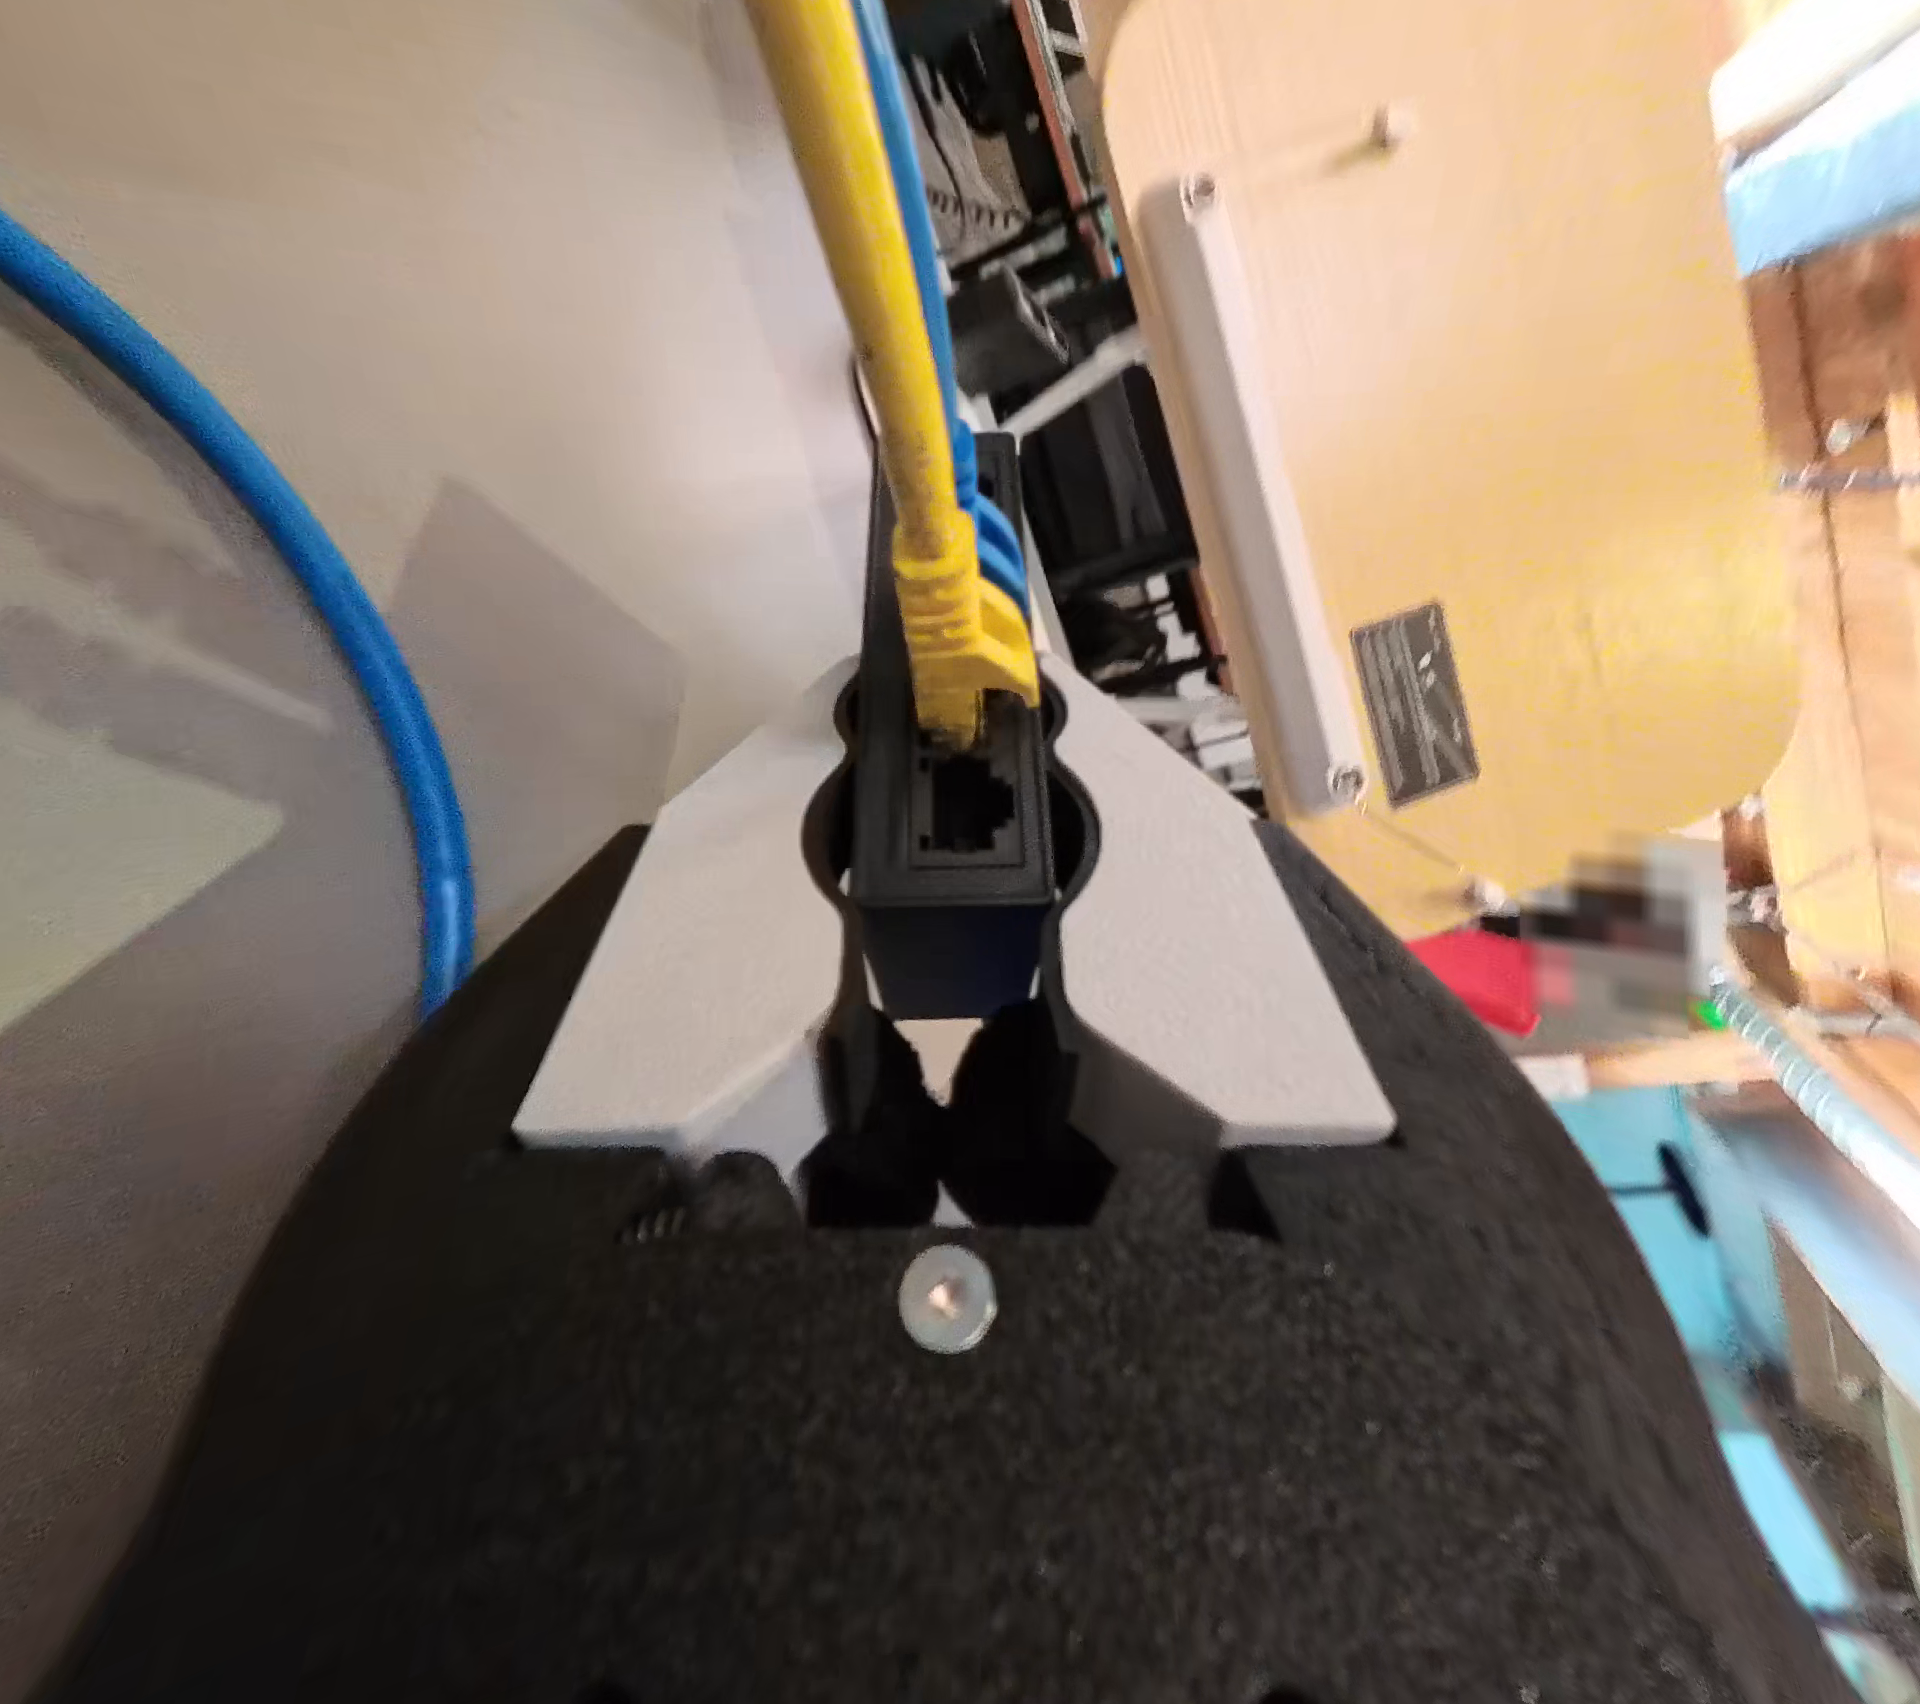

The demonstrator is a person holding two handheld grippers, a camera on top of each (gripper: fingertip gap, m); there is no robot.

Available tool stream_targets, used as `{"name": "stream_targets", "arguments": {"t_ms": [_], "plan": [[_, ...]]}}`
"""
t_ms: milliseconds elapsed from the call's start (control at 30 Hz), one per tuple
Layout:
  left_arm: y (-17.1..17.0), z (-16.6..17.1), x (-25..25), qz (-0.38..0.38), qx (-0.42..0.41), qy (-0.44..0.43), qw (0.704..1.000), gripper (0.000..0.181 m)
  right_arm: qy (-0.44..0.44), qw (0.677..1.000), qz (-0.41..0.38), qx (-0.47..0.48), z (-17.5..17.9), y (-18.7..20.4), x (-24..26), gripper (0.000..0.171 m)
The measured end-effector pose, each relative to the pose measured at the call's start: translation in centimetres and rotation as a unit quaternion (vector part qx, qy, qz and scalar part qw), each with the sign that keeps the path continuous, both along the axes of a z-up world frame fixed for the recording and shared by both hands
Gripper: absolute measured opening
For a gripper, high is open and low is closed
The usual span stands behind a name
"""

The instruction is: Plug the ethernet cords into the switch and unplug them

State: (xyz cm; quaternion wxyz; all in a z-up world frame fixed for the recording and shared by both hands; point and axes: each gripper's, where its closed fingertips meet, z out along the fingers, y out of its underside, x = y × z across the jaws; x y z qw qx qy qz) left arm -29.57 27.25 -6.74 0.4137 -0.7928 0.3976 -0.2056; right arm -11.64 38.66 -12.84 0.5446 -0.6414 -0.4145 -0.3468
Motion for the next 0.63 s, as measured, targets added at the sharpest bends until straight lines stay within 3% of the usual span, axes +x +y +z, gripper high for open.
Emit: {"name": "stream_targets", "arguments": {"t_ms": [133,200,300,400,500,633], "plan": [[0.7,-4.4,-11.0,0.159,0.009,-0.026,0.987,0.029,0.055,0.998,-0.02,-0.002,0.3,0.3,1.5,0.027],[1.1,-6.2,-13.6,0.19,-0.036,-0.047,0.98,0.037,0.057,0.998,-0.013,-0.002,0.2,0.1,1.2,0.027],[2.6,-4.6,-15.4,0.208,-0.037,-0.069,0.975,0.042,0.058,0.998,0.006,-0.011,-0.2,-0.3,-0.1,0.027],[4.7,-3.9,-17.2,0.218,-0.043,0.009,0.975,0.044,0.059,0.998,0.019,-0.014,-0.4,-0.4,-0.9,0.027],[7.2,-4.6,-18.6,0.225,-0.106,0.09,0.964,0.046,0.065,0.997,0.027,-0.023,-0.7,-0.4,-1.1,0.028],[10.9,-6.7,-18.9,0.264,-0.209,0.133,0.932,0.047,0.07,0.997,0.032,-0.032,-1.0,-0.4,-1.1,0.028]]}}
